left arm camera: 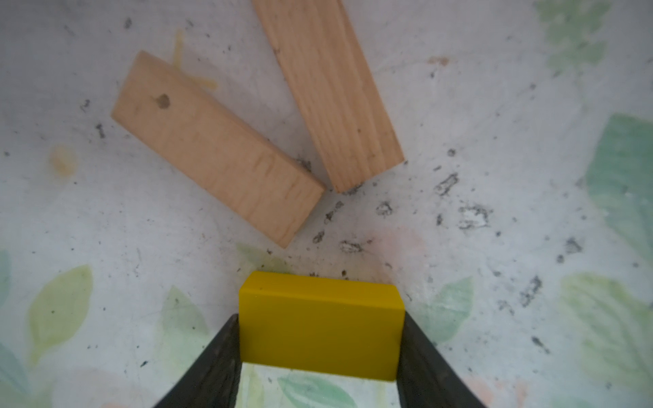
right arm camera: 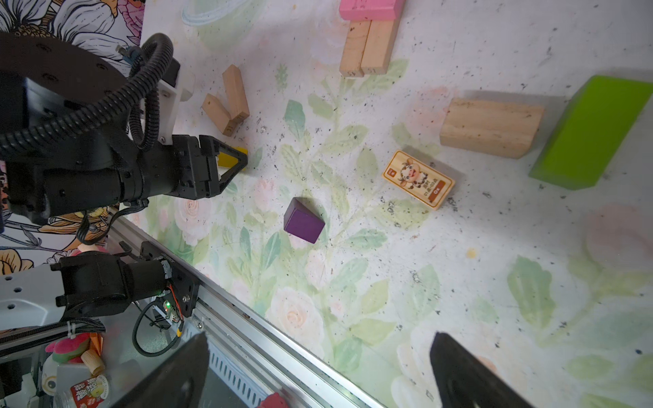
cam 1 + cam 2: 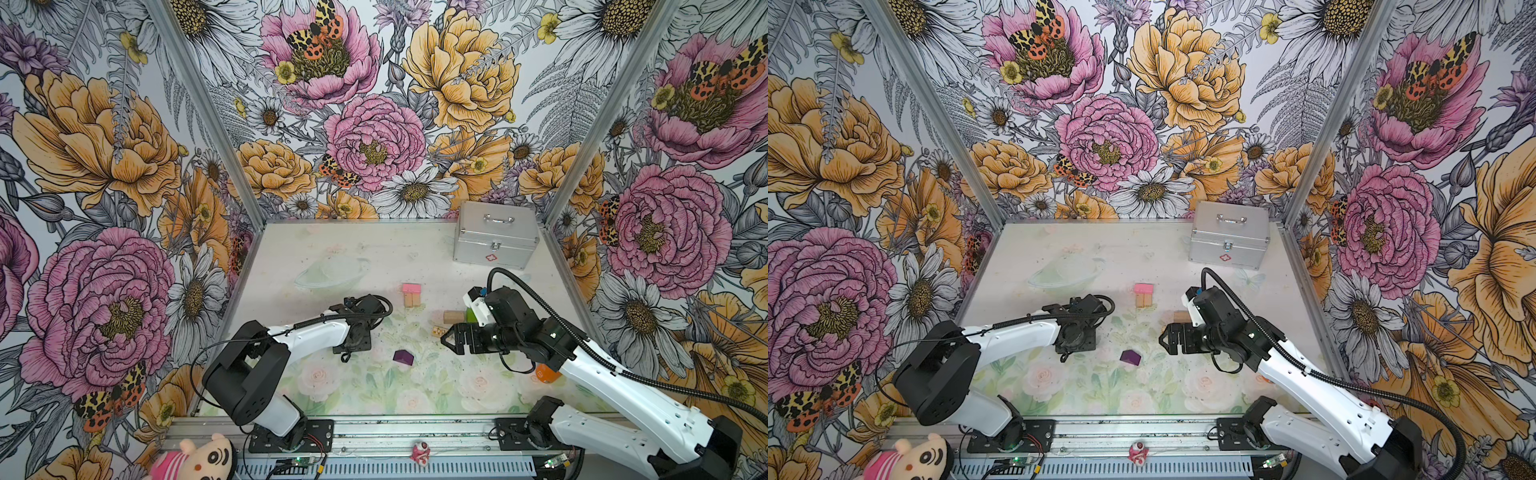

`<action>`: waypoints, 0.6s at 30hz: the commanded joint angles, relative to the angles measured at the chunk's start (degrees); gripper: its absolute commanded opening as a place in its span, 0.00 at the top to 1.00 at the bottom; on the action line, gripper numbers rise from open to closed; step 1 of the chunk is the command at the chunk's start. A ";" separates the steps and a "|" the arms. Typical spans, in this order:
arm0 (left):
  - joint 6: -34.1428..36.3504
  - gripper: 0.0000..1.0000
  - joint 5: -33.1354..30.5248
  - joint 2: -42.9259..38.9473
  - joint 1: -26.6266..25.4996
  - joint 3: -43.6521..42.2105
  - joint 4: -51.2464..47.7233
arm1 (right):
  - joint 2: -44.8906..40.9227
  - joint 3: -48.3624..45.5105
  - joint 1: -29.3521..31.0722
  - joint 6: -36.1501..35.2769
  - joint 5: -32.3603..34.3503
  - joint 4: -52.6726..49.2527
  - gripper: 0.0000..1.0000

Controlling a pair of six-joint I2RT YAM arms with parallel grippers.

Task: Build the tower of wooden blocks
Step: 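Carry the yellow block over the pink block with the left gripper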

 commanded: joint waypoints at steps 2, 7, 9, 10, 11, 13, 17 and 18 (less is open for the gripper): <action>1.65 0.57 1.17 -0.93 -0.59 1.30 0.49 | 0.04 2.15 0.48 0.66 2.32 0.95 0.00; 2.23 0.57 1.51 -2.05 -0.86 3.18 0.24 | -0.09 2.16 0.49 1.22 4.04 0.95 0.00; 2.46 0.57 1.39 -1.94 -0.94 4.27 -0.13 | -0.39 2.12 0.54 1.53 4.82 0.95 0.00; 2.53 0.57 1.04 -1.74 -1.07 5.16 -0.62 | -0.71 1.89 0.46 1.78 5.37 1.03 0.00; 2.68 0.57 0.77 -1.41 -1.16 6.08 -1.07 | -1.09 1.79 0.50 1.95 5.96 1.04 0.00; 3.21 0.57 0.37 -0.41 -1.49 8.34 -1.43 | -2.00 1.44 0.50 2.18 7.31 1.24 0.00; 4.18 0.57 0.41 2.80 -2.03 13.28 -1.48 | -2.90 1.52 0.41 2.40 9.25 1.17 0.00; 4.39 0.57 0.41 3.97 -2.16 14.75 -1.50 | -3.09 1.43 0.37 2.54 9.78 1.16 0.00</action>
